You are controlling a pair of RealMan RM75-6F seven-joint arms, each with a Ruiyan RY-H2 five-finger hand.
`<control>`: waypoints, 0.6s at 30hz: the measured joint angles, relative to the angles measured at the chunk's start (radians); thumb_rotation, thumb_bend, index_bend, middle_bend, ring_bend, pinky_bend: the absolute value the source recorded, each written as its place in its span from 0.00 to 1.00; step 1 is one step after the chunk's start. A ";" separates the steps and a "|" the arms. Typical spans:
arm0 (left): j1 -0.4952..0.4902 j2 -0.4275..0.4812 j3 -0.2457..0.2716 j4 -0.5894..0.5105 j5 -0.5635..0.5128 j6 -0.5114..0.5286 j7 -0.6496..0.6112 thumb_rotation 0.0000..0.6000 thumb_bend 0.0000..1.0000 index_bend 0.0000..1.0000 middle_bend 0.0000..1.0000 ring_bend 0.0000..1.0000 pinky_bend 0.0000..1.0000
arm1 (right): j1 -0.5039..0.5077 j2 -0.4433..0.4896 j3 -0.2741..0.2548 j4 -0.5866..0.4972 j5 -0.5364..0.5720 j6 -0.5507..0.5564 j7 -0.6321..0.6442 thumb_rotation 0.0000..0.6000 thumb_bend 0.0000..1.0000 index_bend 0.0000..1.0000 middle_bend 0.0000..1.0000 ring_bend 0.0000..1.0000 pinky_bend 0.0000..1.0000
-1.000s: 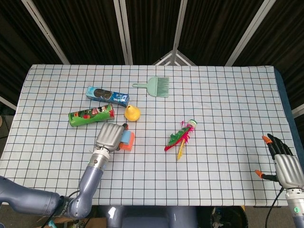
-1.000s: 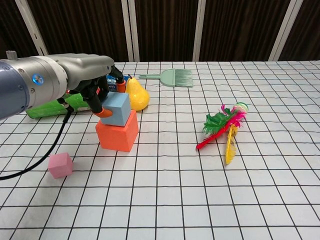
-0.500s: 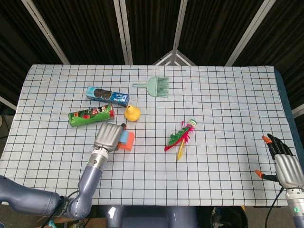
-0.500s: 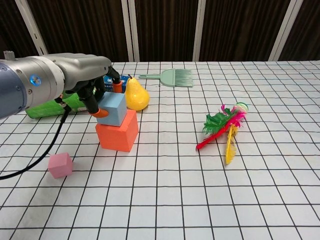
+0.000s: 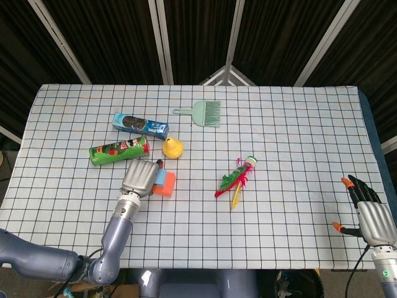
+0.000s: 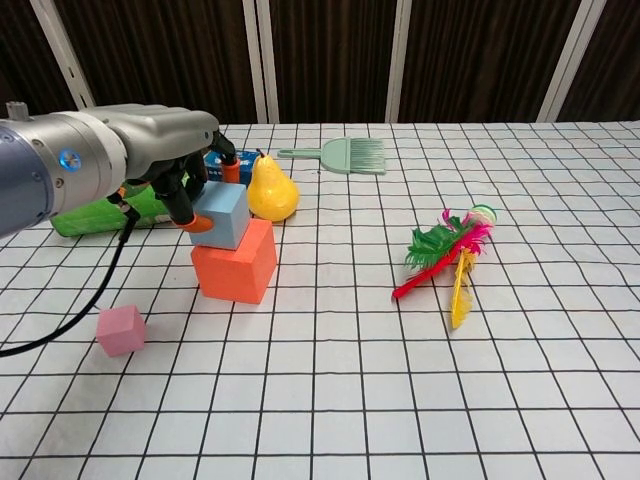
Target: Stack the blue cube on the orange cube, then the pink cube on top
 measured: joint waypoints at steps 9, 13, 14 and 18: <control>0.004 -0.003 0.003 0.000 0.019 -0.002 -0.017 1.00 0.38 0.35 0.75 0.71 0.81 | -0.002 0.003 0.000 -0.001 0.000 0.002 0.006 1.00 0.07 0.02 0.02 0.03 0.14; 0.003 -0.004 0.005 0.000 0.017 -0.002 -0.014 1.00 0.38 0.35 0.75 0.71 0.81 | -0.002 0.003 -0.001 -0.002 -0.003 0.002 0.007 1.00 0.07 0.02 0.02 0.03 0.14; 0.003 -0.005 0.005 0.000 0.016 -0.002 -0.013 1.00 0.38 0.35 0.75 0.71 0.81 | -0.002 0.003 -0.001 -0.002 -0.003 0.003 0.008 1.00 0.07 0.02 0.02 0.03 0.14; 0.000 -0.010 0.004 0.008 0.012 -0.004 -0.010 1.00 0.38 0.35 0.75 0.71 0.81 | -0.001 0.004 -0.001 -0.001 -0.002 0.000 0.007 1.00 0.07 0.02 0.02 0.03 0.14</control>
